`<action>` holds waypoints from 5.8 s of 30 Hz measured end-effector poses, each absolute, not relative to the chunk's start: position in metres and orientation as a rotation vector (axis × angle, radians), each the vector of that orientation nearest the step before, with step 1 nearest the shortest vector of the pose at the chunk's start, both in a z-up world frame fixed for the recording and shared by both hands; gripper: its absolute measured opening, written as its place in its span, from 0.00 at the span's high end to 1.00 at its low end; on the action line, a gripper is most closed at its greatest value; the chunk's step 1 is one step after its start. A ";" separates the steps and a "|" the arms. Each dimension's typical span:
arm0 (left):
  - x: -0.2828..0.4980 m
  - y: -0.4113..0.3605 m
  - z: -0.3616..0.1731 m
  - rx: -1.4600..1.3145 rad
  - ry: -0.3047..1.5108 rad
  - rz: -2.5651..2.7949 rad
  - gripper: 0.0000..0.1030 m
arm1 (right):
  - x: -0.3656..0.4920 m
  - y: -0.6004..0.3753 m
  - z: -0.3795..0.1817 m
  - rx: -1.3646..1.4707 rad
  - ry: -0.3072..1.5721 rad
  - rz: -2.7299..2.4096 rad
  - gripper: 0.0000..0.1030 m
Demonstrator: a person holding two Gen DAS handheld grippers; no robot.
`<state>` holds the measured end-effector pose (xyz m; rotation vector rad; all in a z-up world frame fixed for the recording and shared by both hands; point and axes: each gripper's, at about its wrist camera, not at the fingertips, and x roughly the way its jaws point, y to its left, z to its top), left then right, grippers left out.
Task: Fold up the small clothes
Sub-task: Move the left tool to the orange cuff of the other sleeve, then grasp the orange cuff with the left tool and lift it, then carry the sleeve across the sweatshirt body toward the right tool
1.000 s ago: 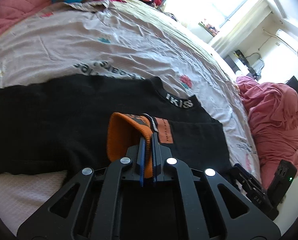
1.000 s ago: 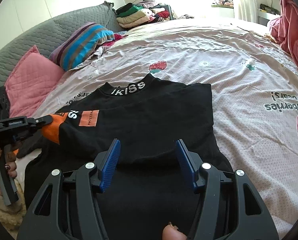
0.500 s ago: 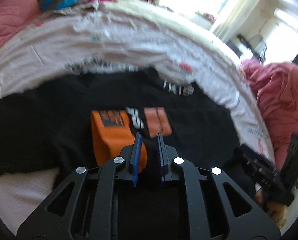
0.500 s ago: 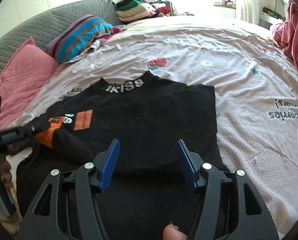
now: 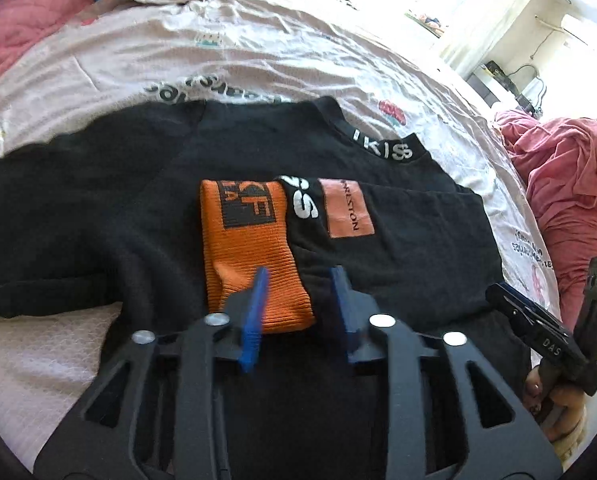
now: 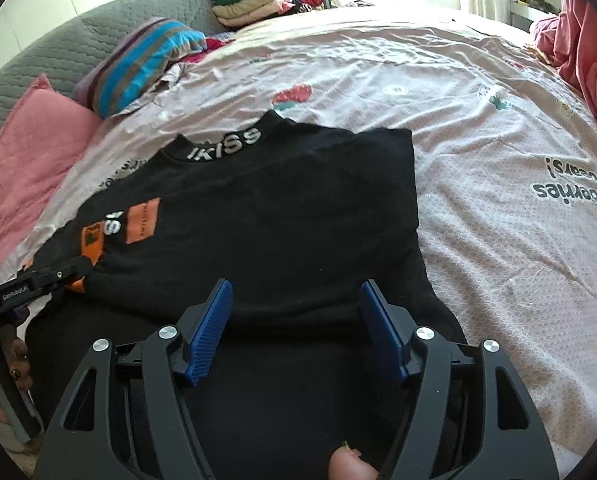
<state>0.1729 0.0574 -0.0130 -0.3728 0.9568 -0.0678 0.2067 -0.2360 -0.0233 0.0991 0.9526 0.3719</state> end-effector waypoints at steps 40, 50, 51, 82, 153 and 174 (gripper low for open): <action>0.096 0.147 0.046 -0.353 0.755 0.273 0.09 | 0.166 -0.145 0.053 -0.011 0.741 0.565 0.04; 0.080 0.174 0.042 -0.390 0.751 0.323 0.09 | 0.154 -0.097 0.064 -0.058 0.723 0.659 0.04; 0.077 0.178 0.042 -0.397 0.749 0.332 0.09 | 0.152 -0.091 0.065 -0.065 0.721 0.668 0.04; 0.020 0.291 0.008 -0.630 0.748 0.574 0.09 | 0.118 0.049 0.058 -0.222 0.724 0.893 0.04; 0.102 0.111 0.097 -0.505 0.542 -0.089 0.96 | 0.160 -0.205 0.040 0.065 0.739 0.414 0.05; 0.136 0.046 0.054 -0.418 0.704 -0.182 0.96 | 0.171 -0.249 0.033 0.161 0.747 0.334 0.05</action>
